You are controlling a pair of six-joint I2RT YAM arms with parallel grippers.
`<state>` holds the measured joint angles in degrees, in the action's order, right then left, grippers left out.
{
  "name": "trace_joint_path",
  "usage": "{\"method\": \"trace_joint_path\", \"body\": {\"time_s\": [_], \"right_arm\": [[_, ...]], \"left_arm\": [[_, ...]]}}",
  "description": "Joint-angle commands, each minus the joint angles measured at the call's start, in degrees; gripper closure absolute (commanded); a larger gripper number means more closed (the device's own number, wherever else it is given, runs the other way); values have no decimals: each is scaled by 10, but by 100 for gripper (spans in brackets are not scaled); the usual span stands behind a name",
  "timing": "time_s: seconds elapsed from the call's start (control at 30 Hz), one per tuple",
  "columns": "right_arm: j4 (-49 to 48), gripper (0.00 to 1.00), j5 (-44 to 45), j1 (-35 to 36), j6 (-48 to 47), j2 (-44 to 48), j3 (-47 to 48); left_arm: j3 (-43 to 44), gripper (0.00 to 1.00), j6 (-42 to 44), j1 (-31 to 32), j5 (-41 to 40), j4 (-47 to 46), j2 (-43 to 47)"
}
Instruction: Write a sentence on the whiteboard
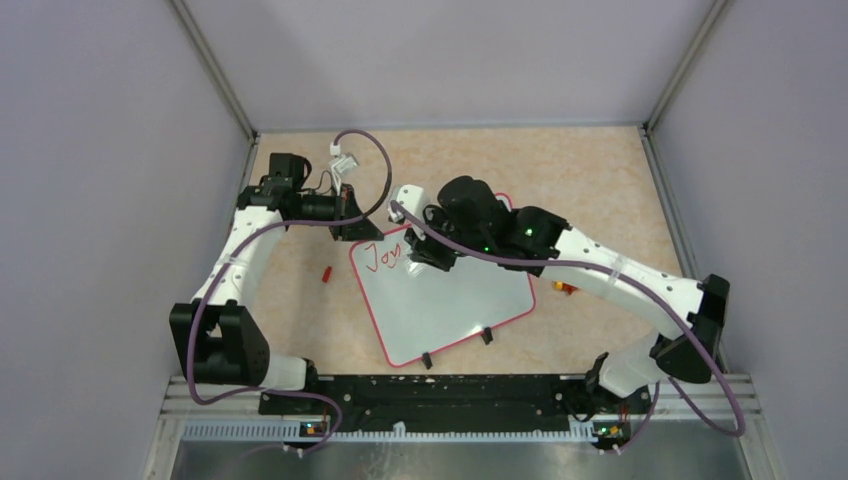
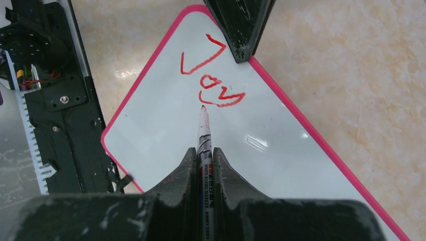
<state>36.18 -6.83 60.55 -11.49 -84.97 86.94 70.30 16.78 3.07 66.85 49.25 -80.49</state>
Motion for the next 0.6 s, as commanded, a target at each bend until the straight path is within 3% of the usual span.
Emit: {"method": "trace_joint_path", "body": {"time_s": [0.0, 0.3, 0.57], "right_arm": [[-6, 100, -11, -24, -6, 43, -31], [-18, 100, -100, -84, 27, 62, -49], [-30, 100, -89, -85, 29, 59, -45]], "left_arm": [[-1, 100, 3, 9, -15, 15, 10], [-3, 100, 6, 9, -12, 14, 11], [-2, 100, 6, 9, -12, 14, 9]]}}
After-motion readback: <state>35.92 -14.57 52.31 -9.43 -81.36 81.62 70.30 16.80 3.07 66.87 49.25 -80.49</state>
